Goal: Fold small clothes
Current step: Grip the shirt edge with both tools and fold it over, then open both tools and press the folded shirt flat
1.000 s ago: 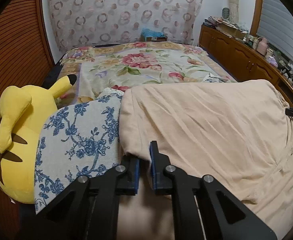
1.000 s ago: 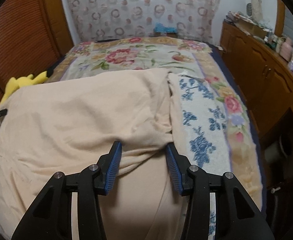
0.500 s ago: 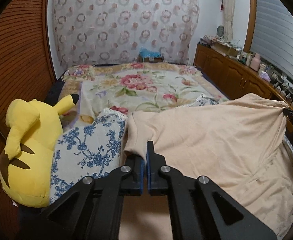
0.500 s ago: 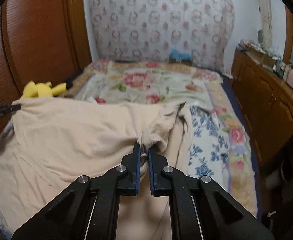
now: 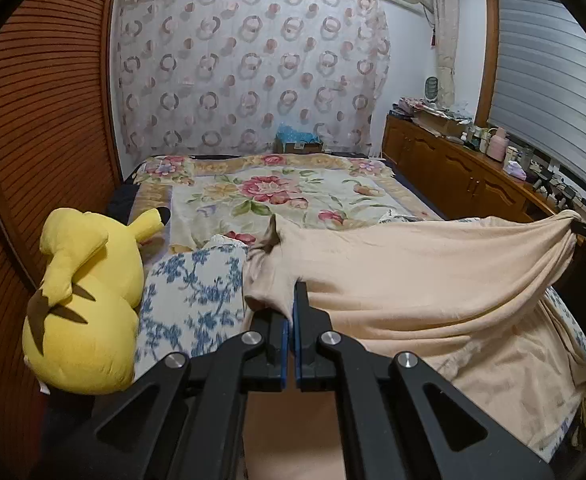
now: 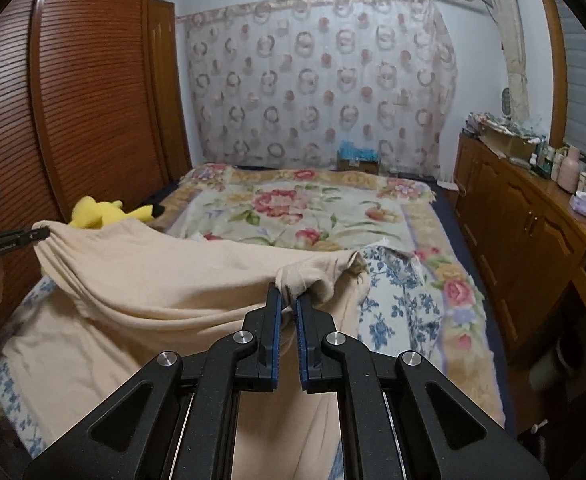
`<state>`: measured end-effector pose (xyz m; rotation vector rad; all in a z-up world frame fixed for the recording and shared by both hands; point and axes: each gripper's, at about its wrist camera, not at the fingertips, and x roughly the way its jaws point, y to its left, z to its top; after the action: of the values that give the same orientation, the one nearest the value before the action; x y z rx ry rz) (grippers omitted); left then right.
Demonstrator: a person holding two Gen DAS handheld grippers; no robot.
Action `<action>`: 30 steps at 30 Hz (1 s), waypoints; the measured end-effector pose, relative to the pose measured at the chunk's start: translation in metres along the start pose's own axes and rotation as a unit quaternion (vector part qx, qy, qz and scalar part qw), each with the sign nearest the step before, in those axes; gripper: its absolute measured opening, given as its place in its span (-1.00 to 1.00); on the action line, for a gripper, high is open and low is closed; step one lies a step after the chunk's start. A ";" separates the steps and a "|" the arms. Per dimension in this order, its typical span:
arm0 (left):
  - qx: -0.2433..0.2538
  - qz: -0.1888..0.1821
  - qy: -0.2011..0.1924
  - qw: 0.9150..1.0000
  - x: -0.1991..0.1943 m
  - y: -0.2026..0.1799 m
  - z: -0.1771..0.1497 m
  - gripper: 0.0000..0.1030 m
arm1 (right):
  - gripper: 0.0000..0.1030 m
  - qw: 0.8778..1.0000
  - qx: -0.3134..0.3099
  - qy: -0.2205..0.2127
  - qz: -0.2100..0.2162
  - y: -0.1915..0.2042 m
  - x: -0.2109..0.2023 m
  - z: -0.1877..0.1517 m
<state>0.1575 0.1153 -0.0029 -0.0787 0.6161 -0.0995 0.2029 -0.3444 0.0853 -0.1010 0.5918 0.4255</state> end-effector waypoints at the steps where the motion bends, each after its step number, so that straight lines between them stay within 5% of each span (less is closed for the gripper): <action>1: 0.000 0.000 -0.001 1.000 -0.006 -0.001 -0.004 -1.00 | -0.92 1.000 -0.001 -0.001 0.001 0.003 -0.007 -0.004; 22: -0.015 -0.002 0.013 1.000 -0.097 0.003 -0.091 -1.00 | -0.92 1.000 0.006 0.006 0.006 0.030 -0.105 -0.070; 30: -0.011 0.004 0.075 0.997 -0.079 -0.001 -0.129 -0.96 | -0.78 0.997 0.012 0.080 -0.008 0.031 -0.083 -0.116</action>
<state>0.0187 0.1180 -0.0626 -0.0914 0.7683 -0.0914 0.0677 -0.3702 0.0361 -0.1176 0.7537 0.3977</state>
